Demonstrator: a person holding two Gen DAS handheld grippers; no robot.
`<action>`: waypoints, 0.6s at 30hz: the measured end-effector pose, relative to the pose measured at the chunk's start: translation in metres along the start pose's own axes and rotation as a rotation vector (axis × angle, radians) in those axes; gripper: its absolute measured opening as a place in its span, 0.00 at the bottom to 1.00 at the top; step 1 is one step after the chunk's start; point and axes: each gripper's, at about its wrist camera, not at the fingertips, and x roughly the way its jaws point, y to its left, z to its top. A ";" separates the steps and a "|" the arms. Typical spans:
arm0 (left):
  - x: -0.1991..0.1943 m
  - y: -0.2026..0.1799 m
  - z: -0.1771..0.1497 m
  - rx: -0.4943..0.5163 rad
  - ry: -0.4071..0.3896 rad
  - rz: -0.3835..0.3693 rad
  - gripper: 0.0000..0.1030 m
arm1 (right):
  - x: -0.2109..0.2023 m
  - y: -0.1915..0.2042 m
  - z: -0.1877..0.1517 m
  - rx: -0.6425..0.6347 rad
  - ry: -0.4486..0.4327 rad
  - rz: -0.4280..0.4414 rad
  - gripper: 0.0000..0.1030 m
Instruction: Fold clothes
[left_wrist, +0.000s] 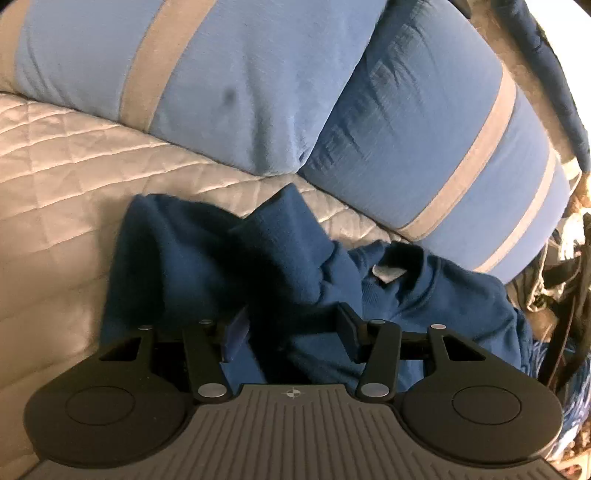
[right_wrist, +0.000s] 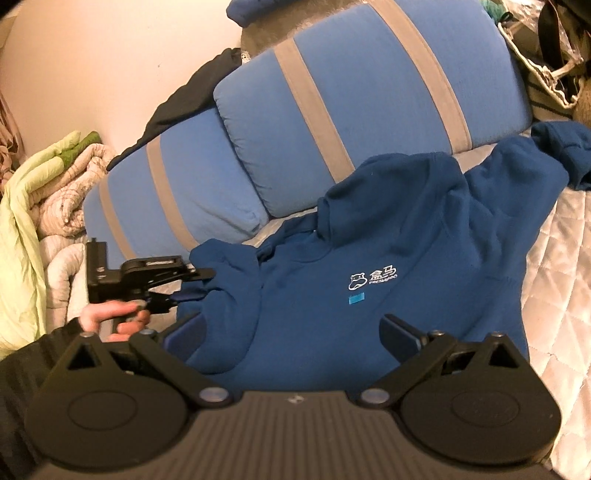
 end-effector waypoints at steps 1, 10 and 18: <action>0.004 -0.002 0.000 -0.002 -0.003 -0.003 0.49 | 0.000 0.000 0.000 0.001 0.000 0.001 1.00; 0.003 -0.016 0.004 0.055 -0.069 0.090 0.18 | 0.001 -0.001 0.000 0.012 0.006 0.008 1.00; -0.079 -0.049 0.012 0.281 -0.263 0.215 0.13 | 0.003 -0.001 0.000 0.014 0.015 0.008 1.00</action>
